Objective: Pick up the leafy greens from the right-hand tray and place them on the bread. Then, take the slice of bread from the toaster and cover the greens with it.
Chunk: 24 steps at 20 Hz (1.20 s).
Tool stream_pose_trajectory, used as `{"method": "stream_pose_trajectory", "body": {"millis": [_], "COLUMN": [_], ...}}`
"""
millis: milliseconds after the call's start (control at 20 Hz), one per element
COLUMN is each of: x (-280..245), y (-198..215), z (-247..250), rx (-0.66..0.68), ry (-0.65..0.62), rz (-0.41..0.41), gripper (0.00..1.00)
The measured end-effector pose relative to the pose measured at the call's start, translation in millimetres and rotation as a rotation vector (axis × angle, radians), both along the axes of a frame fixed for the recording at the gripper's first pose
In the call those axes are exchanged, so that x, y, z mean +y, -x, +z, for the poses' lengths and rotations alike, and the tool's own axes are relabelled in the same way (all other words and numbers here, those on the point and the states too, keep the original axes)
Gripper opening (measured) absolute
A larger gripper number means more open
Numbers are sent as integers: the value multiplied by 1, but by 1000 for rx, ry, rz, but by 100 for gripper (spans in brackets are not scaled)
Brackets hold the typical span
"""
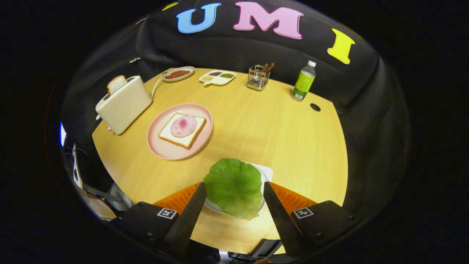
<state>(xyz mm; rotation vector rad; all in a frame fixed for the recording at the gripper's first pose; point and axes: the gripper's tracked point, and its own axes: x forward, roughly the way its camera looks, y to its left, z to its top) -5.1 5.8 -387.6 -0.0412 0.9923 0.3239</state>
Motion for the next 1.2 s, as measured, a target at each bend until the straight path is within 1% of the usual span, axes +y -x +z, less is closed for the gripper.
{"method": "stream_pose_trajectory", "body": {"millis": [150, 300, 450, 500, 550, 600, 650, 750, 850, 900, 1000, 1100, 1200], "x": [-1, 5, 3, 2, 3, 2, 3, 4, 8, 8, 10, 11, 12], "y": [-4, -2, 3, 8, 5, 9, 9, 9, 9, 10, 11, 4, -2], "z": [-38, -65, -82, -88, -88, -87, -87, -85, -86, -84, -77, -57, -31], "rx": [75, 153, 199, 225, 211, 229, 235, 230, 224, 227, 234, 204, 163], "ry": [15, -9, 17, 33, 29, 35, 36, 35, 37, 37, 9, -30, -45], "rz": [17, 21, 50, 62, 51, 45, 45, 44, 47, 43, 7, -42, -55], "gripper": [97, 91, 88, 81, 77, 76, 76, 61, 18, 11, 10, 10, 10]}}
